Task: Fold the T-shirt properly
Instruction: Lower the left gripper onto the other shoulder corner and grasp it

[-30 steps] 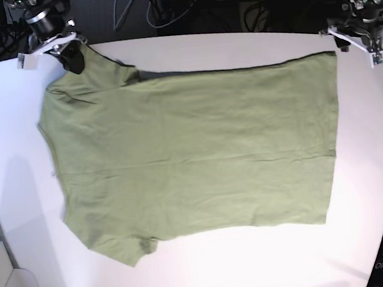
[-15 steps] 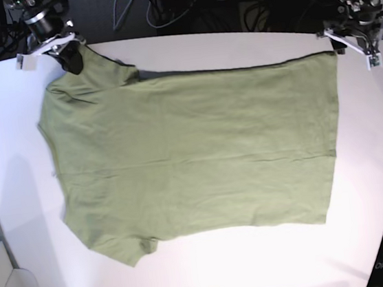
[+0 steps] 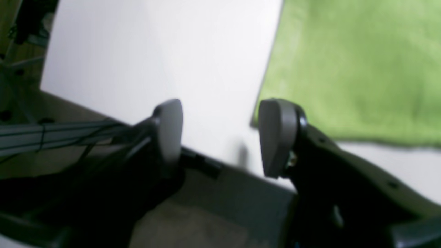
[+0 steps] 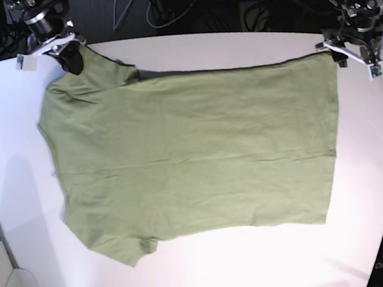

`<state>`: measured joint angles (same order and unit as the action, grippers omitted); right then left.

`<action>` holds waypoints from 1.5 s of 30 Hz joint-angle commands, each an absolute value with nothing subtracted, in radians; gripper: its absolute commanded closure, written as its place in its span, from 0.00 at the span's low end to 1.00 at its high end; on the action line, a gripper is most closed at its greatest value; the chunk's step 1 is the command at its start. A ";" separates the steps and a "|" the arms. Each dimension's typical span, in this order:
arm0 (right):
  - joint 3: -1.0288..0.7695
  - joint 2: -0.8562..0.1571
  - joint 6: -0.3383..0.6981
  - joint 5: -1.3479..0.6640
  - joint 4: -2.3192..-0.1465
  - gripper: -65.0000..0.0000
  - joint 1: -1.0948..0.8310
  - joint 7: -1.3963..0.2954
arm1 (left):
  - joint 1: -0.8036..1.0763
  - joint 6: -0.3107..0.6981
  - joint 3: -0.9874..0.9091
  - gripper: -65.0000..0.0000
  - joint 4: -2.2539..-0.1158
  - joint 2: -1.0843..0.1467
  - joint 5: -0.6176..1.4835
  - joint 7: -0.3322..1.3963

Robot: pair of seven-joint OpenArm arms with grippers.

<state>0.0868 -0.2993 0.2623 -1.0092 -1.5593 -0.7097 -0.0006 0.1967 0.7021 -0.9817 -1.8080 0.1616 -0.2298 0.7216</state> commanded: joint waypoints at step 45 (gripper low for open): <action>0.081 -0.323 0.262 -1.020 -1.572 0.96 -0.682 -0.062 | 0.154 0.698 -0.886 0.96 -1.673 0.157 -0.266 0.710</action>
<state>0.0868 -0.3153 0.2623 -1.0096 -1.5597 -0.6739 -0.0673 0.1551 0.7033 -0.8825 -1.6588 0.1612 -0.2508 0.6926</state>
